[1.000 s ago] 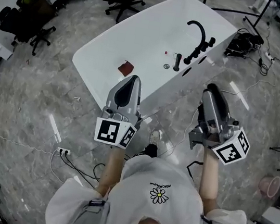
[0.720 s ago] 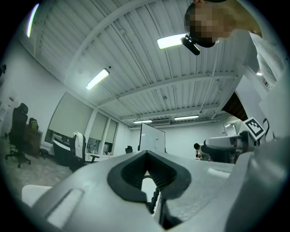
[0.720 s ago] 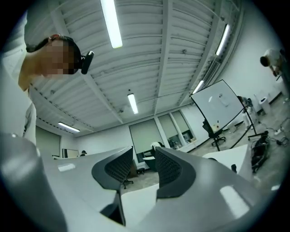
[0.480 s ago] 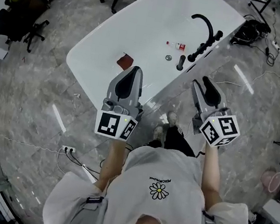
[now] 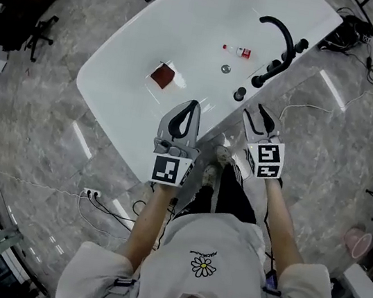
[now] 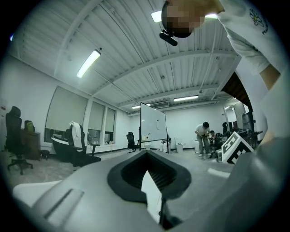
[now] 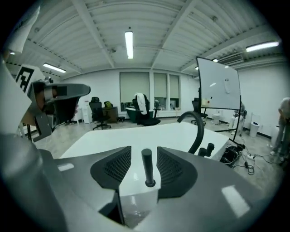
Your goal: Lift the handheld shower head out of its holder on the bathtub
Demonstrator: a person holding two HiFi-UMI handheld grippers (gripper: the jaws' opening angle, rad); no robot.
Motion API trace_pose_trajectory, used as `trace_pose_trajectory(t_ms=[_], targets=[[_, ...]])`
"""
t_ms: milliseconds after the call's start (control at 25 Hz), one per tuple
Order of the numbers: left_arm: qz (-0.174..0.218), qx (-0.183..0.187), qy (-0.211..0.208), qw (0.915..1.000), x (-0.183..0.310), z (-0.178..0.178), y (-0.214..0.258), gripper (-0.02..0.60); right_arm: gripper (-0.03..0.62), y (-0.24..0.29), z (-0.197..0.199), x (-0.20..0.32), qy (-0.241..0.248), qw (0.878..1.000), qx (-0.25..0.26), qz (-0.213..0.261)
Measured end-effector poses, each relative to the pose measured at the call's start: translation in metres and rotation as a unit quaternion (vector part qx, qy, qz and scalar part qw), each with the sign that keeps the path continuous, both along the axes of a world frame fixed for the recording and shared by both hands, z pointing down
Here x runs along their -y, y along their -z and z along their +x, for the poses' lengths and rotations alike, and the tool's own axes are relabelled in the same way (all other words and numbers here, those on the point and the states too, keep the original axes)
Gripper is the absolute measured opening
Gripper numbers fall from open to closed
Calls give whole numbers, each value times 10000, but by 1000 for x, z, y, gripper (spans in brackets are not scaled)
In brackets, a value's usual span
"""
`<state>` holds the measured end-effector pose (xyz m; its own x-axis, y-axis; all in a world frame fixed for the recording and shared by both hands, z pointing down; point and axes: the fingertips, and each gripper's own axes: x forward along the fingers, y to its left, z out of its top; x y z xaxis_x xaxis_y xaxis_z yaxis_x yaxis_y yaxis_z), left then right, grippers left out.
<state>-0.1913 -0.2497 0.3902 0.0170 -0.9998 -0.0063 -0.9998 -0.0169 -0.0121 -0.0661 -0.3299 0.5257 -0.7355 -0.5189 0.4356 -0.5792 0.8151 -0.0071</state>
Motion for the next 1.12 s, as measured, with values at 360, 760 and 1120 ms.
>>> trace_pose_trajectory(t_ms=[360, 760, 1120], targets=[[-549, 204, 394, 9975, 38, -23, -97, 0, 191, -189, -45, 56, 240, 9900, -1003, -963], [-818, 190, 723, 9938, 17, -48, -144, 0, 181, -245, -69, 74, 82, 9881, -1016, -1150], [-863, 160, 894, 9921, 1, -62, -143, 0, 150, -231, -67, 76, -259, 9914, -1052, -729]])
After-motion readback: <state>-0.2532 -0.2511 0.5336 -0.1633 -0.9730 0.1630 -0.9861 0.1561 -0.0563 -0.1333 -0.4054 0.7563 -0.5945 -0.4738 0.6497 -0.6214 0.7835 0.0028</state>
